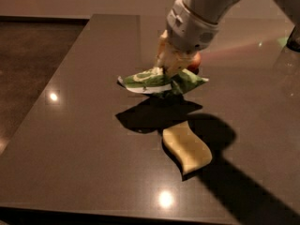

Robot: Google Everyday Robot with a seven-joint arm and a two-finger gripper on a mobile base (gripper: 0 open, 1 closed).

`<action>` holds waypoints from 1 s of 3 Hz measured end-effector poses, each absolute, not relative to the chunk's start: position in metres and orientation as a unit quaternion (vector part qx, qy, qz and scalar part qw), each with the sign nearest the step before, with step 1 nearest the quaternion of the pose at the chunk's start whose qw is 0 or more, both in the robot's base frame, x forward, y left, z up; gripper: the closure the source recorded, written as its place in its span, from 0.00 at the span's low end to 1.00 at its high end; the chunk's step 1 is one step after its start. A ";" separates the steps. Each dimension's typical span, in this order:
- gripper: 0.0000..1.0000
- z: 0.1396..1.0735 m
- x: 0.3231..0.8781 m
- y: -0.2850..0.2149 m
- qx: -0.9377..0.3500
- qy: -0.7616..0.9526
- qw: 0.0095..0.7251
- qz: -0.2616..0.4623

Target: Move green jalapeno chip bag near sponge

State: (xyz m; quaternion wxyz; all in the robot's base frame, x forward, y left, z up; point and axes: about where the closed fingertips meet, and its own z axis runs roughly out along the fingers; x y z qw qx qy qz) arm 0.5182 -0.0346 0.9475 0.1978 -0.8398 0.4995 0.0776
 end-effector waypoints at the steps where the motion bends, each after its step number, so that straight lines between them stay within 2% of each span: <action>1: 0.85 0.942 0.501 -0.055 -0.839 0.501 0.199 0.083; 3: 0.38 0.939 0.486 -0.074 -0.837 0.502 0.201 0.084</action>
Offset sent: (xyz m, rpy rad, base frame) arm -0.0538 -0.0670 -0.0173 0.0046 0.0433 -0.0011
